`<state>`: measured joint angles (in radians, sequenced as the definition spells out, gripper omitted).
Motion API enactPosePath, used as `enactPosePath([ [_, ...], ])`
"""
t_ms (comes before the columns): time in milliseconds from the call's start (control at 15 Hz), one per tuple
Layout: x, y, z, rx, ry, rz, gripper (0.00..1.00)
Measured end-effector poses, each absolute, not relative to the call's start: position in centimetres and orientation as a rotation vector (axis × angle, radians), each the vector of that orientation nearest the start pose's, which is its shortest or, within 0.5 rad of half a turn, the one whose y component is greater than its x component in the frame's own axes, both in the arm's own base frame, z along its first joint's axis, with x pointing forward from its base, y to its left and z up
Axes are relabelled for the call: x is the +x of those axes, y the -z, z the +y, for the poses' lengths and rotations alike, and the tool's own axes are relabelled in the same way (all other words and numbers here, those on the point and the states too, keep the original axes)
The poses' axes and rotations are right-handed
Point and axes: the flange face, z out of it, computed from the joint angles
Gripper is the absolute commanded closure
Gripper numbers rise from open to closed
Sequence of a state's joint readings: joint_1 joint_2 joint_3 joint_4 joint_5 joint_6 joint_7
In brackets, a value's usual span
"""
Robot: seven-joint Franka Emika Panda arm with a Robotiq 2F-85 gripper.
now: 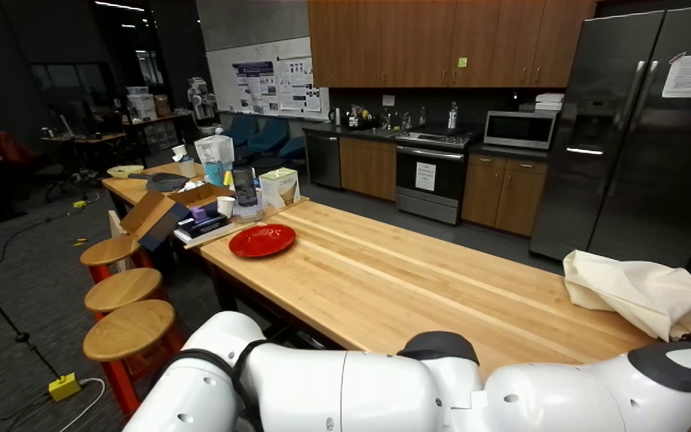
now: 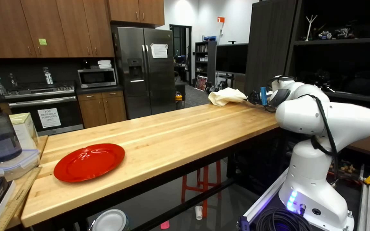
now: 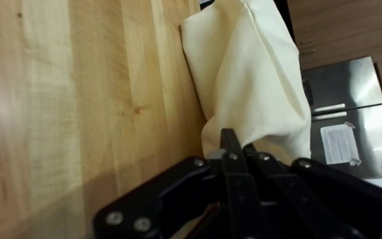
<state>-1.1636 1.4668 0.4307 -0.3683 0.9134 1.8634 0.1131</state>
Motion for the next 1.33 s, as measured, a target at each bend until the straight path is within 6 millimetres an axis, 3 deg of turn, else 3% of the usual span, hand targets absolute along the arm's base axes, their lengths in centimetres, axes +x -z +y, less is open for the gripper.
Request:
enactPosePath([
  [400, 42.6, -23.5, -69.2, -1.465, 0.754, 1.128, 0.99],
  [667, 41.5, -22.9, -69.3, -1.484, 0.700, 1.134, 0.99],
  [1333, 42.9, -21.4, -68.3, -1.443, 0.507, 1.310, 0.99],
])
